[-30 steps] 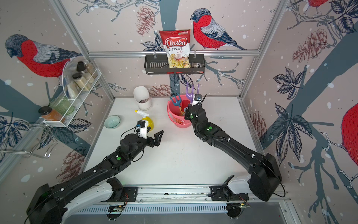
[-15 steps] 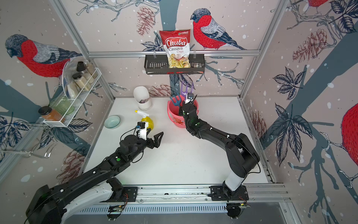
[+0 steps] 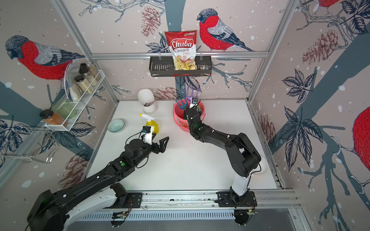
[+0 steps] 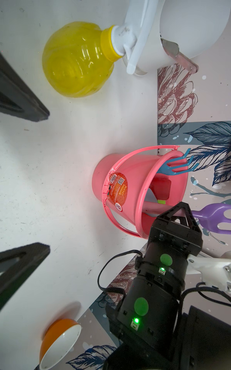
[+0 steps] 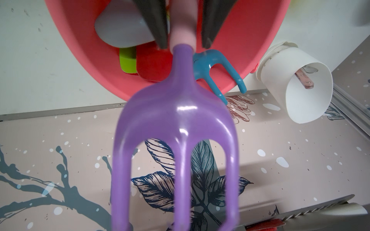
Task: Organize the gardening tools
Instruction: Place the gardening tool in the container, then reset both arms
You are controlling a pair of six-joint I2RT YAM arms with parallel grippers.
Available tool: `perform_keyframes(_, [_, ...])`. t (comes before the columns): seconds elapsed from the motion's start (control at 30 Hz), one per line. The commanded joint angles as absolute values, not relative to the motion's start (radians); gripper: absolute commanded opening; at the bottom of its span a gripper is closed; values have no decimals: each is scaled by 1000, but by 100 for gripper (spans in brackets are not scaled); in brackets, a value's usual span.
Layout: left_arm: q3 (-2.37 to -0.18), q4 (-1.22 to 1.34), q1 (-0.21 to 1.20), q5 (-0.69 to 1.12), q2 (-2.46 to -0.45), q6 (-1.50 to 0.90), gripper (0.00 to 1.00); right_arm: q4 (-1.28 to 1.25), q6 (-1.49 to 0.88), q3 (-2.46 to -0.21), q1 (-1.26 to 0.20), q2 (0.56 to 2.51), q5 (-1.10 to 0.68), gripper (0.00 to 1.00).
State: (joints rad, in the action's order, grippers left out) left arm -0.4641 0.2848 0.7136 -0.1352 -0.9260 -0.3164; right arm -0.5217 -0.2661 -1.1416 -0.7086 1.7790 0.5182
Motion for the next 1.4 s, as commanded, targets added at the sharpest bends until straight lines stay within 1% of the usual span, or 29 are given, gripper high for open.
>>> perform_keyframes(0.0, [-472, 308, 715, -151, -930, -311, 99, -562, -295, -1124, -710, 1767, 517, 62])
perform_keyframes(0.07, [-474, 307, 715, -154, -928, -310, 99, -575, -298, -1110, -710, 1758, 517, 71])
perform_keyframes(0.1, [-475, 306, 715, -156, -928, -310, 99, -578, -300, -1104, -711, 1752, 517, 73])
perform_keyframes(0.33, [-485, 289, 715, -199, -911, -291, 99, -566, -307, -1037, -710, 1645, 517, 87])
perform_keyframes(0.43, [-488, 280, 715, -237, -896, -267, 97, -513, -291, -996, -705, 1561, 490, 99])
perform_keyframes(0.63, [-480, 256, 704, -314, -836, -191, 97, -344, -254, -918, -641, 1393, 358, 100])
perform_keyframes(0.8, [-432, 269, 648, -331, -758, -154, 96, -239, -228, -824, -550, 1245, 244, 100])
perform_keyframes(0.87, [-420, 262, 629, -375, -747, -146, 96, -209, -216, -773, -509, 1169, 219, 100])
perform_keyframes(0.97, [-406, 267, 600, -455, -747, -143, 96, -195, -214, -693, -450, 1071, 233, 100])
perform_keyframes(1.07, [-374, 320, 549, -484, -750, -133, 96, -230, -213, -617, -411, 993, 291, 100])
perform_keyframes(1.2, [-338, 409, 457, -466, -776, -111, 96, -281, -167, -513, -358, 938, 351, 100])
perform_keyframes(1.37, [-279, 562, 372, -447, -823, -44, 96, -438, -155, -371, -303, 932, 452, 100])
